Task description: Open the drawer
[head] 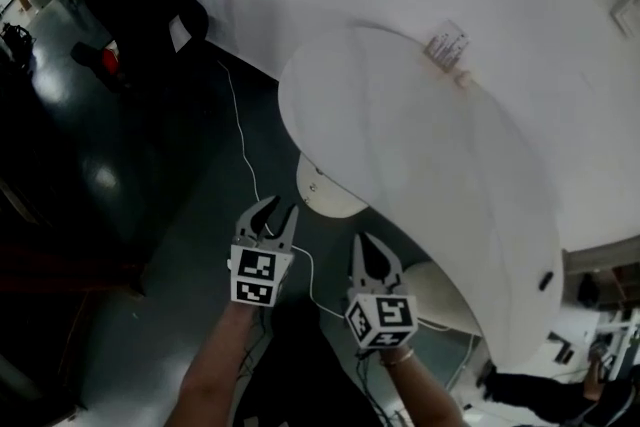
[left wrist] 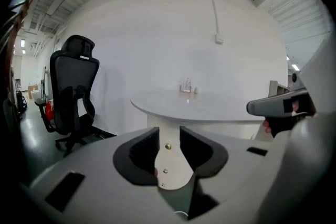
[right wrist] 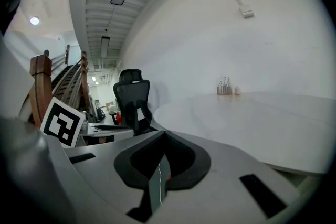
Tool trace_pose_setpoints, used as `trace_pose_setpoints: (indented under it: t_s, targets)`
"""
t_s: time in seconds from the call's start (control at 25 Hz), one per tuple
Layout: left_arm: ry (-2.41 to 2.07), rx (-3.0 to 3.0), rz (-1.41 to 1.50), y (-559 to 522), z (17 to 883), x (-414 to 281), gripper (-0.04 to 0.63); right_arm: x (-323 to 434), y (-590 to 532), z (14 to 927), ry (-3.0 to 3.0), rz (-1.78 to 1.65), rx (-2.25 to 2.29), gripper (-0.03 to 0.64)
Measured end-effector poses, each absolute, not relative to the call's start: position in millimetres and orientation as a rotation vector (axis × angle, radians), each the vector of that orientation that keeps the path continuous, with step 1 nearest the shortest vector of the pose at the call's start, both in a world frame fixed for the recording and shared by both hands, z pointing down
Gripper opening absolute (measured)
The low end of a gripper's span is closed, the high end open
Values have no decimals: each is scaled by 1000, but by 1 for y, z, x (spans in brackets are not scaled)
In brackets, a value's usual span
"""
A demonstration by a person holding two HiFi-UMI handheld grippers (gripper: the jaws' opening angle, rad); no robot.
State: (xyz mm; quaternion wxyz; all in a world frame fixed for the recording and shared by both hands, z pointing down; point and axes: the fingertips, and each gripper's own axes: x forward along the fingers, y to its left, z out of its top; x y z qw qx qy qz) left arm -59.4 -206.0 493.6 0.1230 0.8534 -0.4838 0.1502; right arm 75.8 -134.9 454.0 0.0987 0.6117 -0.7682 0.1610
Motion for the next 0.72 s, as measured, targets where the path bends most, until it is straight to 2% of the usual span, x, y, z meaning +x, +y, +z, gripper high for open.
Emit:
trace_pose_setpoints:
  t_s: [0.72]
  targets:
    - [-1302, 2443, 528, -260, 630, -8, 144, 77, -172, 551, -2185, 473, 1738, 3]
